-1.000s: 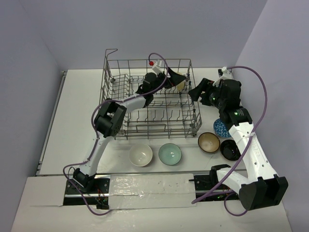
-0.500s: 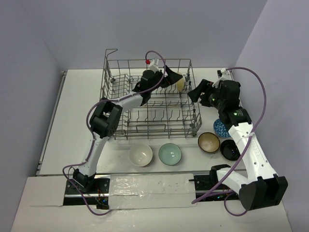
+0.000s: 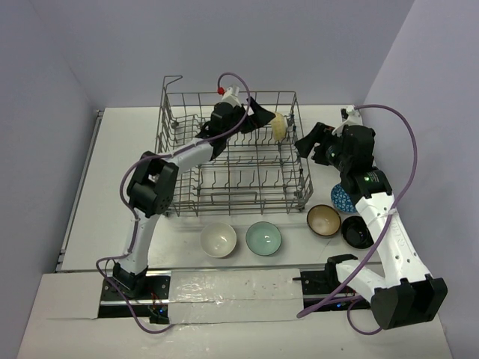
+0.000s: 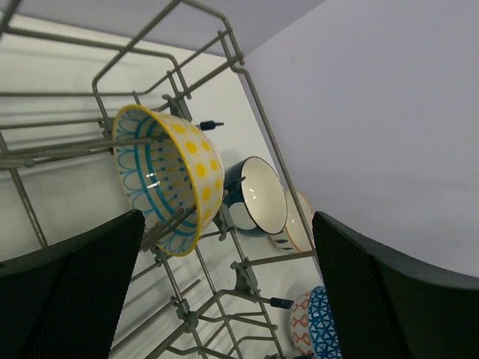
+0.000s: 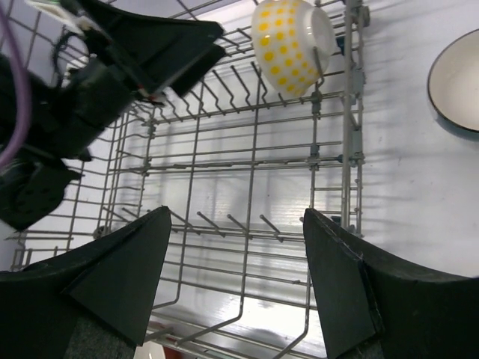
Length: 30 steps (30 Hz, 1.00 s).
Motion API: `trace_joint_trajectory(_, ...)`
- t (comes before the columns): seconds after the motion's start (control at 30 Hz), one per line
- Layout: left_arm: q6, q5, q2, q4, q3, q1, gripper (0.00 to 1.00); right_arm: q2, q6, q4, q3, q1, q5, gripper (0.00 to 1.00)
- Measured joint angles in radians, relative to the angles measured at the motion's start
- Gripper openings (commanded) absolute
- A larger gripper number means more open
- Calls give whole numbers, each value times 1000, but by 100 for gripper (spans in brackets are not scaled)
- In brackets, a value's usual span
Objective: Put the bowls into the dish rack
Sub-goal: Insert the bowl into the dish rack, then pick up the bowl from the corner of the board.
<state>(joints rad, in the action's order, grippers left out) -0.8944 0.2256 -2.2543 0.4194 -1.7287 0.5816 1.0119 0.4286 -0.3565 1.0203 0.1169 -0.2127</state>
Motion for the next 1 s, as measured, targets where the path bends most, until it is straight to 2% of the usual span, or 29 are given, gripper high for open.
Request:
trace_joint_trajectory(0.3, 111, -68, 160, -103, 57, -18, 99, -8, -2, -27, 0, 0, 198, 79)
trace_joint_trajectory(0.5, 188, -121, 308, -152, 144, -18, 99, -13, 22, -48, -17, -30, 331, 74)
trace_joint_trajectory(0.77, 274, -150, 481, -163, 291, -18, 99, -74, 82, -96, -196, -241, 334, 74)
trace_joint_trajectory(1.0, 305, -152, 566, -154, 422, -10, 99, -68, 111, -146, -207, -268, 330, 75)
